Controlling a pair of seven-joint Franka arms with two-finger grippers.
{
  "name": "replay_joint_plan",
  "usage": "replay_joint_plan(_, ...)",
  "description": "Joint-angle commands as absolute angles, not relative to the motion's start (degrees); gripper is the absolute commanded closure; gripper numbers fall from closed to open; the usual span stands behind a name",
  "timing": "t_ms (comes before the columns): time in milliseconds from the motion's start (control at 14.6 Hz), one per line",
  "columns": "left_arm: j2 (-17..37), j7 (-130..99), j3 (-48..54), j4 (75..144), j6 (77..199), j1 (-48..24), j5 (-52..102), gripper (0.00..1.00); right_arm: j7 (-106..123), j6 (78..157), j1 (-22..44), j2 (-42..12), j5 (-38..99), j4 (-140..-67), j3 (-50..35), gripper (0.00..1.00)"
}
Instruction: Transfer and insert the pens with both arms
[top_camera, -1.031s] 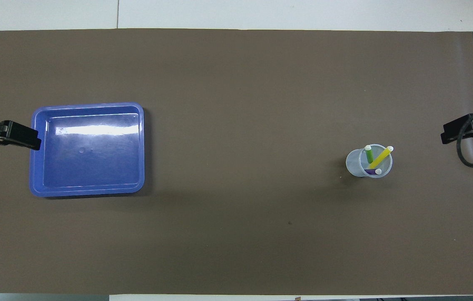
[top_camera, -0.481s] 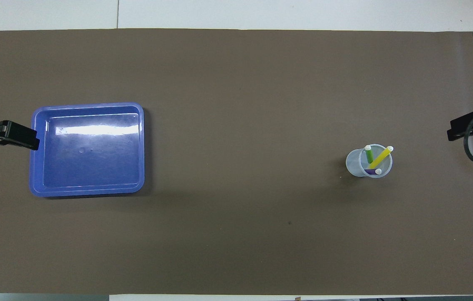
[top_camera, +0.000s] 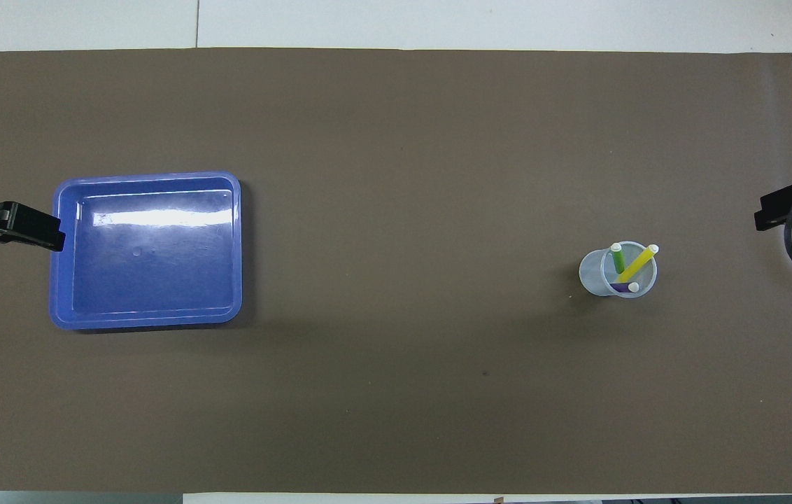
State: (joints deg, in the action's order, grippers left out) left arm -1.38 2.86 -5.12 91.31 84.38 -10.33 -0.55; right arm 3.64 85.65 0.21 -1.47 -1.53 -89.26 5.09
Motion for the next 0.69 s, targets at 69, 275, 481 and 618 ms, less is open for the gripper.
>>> replay_joint_plan(69,-1.7,2.9,-5.9,90.8,83.1,-10.8,-1.5,0.00,2.6,83.9,-0.7,-1.3,-1.8,-88.2,3.7,0.00)
replay_joint_plan(275,-1.8,2.9,-5.9,90.8,83.1,-10.8,-1.5,0.00,2.8,83.7,-0.7,-0.4,-1.8,-88.3,3.9,0.00)
replay_joint_plan(481,-1.7,2.9,-5.9,90.8,83.1,-10.8,-1.5,0.00,2.8,83.8,-0.7,-0.5,-1.8,-88.2,3.9,0.00)
replay_joint_plan(618,-1.7,2.9,-5.9,90.8,83.1,-10.8,-1.5,0.00,2.8,83.8,-0.7,-0.6,-1.8,-88.2,3.7,0.00)
